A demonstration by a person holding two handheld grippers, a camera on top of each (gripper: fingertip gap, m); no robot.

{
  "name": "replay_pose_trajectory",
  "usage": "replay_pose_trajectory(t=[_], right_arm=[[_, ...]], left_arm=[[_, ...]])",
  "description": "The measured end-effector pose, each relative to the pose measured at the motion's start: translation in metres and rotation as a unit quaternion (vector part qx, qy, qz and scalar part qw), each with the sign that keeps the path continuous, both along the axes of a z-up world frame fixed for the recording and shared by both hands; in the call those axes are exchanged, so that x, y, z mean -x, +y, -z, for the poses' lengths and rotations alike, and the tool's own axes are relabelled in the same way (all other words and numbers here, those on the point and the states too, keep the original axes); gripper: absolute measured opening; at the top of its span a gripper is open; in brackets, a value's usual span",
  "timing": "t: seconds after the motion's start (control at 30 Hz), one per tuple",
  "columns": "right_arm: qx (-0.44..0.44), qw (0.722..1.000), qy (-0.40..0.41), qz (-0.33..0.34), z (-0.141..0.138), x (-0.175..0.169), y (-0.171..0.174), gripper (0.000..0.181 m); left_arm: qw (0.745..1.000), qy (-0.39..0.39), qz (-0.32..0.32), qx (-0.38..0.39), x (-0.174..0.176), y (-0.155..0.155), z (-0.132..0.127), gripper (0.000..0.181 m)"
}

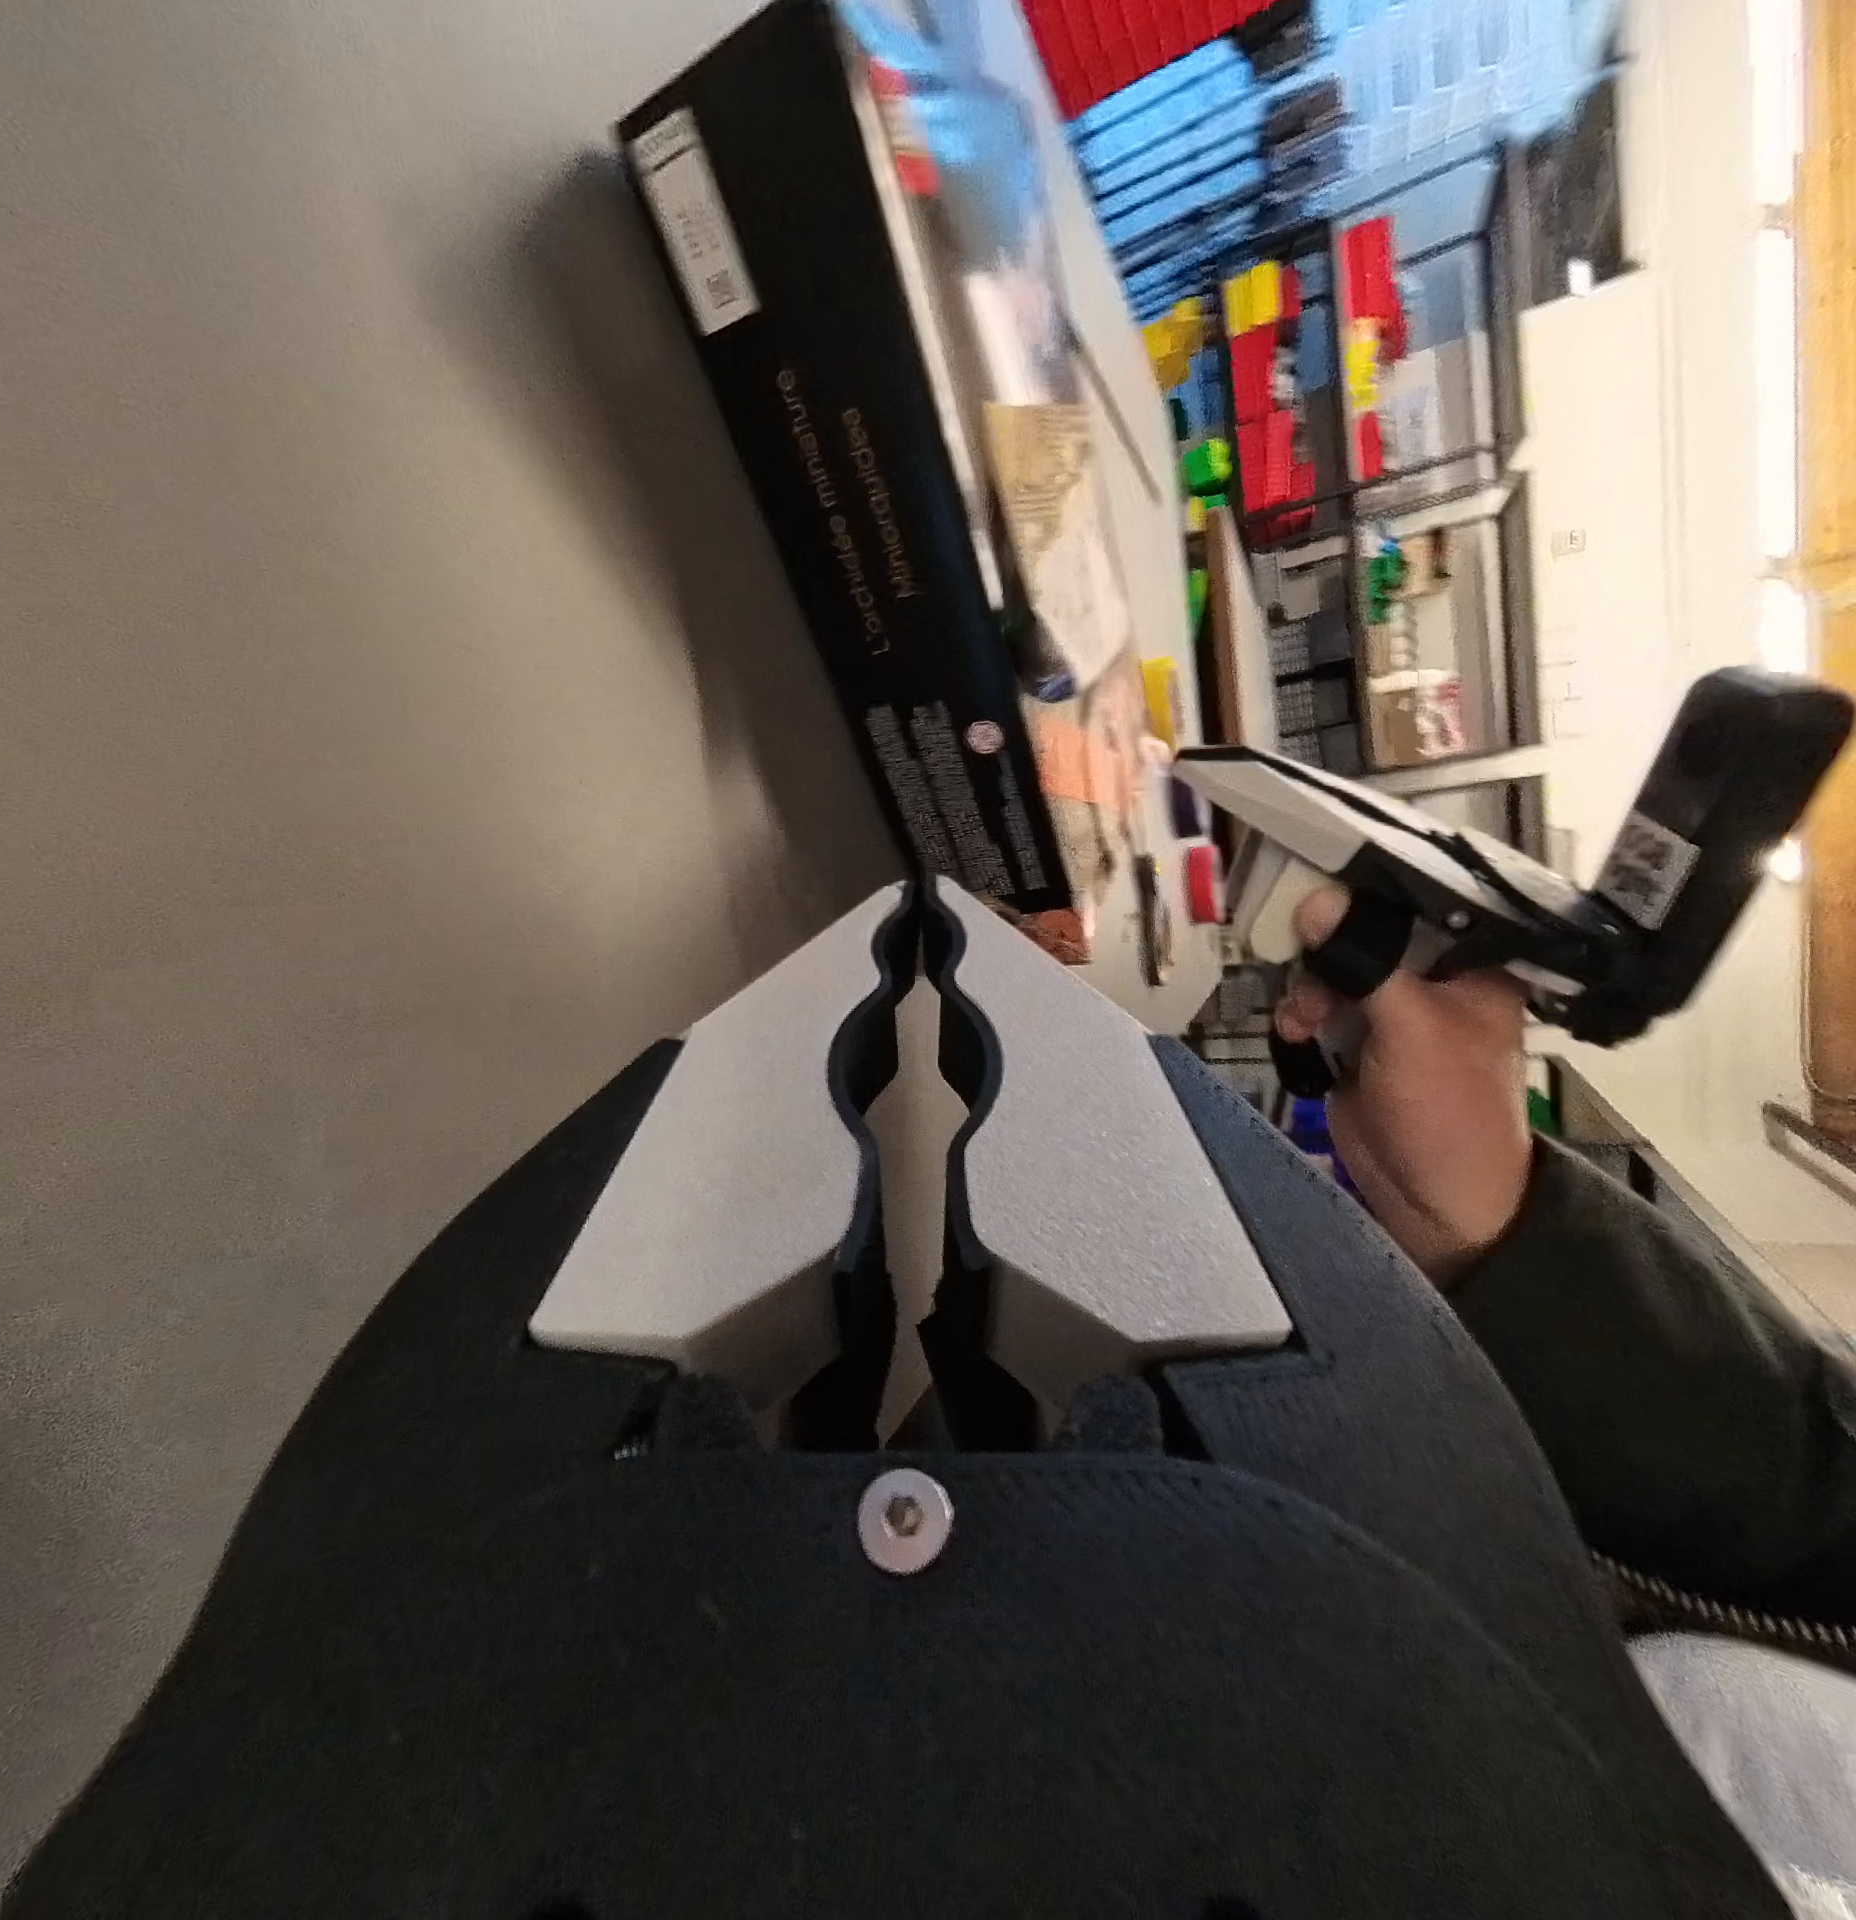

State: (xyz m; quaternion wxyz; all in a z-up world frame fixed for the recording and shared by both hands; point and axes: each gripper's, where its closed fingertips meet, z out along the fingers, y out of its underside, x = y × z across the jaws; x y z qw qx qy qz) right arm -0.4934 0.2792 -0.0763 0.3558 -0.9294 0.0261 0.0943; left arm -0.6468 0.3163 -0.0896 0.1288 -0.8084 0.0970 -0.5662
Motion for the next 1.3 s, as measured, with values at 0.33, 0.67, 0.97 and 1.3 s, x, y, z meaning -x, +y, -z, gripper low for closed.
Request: replay_pose_trajectory(t=[0.33, 0.67, 0.97, 1.3], right_arm=[[-0.073, 0.988, 0.131, 0.049, -0.010, -0.003, -0.037, 0.000], [-0.061, 0.944, 0.298, 0.124, 0.014, -0.001, 0.000, 0.000], [0.027, 0.941, 0.312, 0.130, 0.041, -0.006, -0.004, 0.000], [0.063, 0.907, 0.398, 0.124, 0.030, -0.056, -0.037, 0.000]], left_arm=[[0.964, -0.029, 0.207, -0.162, -0.043, -0.038, -0.034, 0.000], [0.957, 0.006, 0.242, -0.160, -0.032, -0.025, -0.033, 0.000], [0.955, 0.018, 0.252, -0.158, -0.033, -0.025, -0.032, 0.000], [0.953, -0.002, 0.269, -0.137, -0.045, -0.042, -0.040, 0.000]])
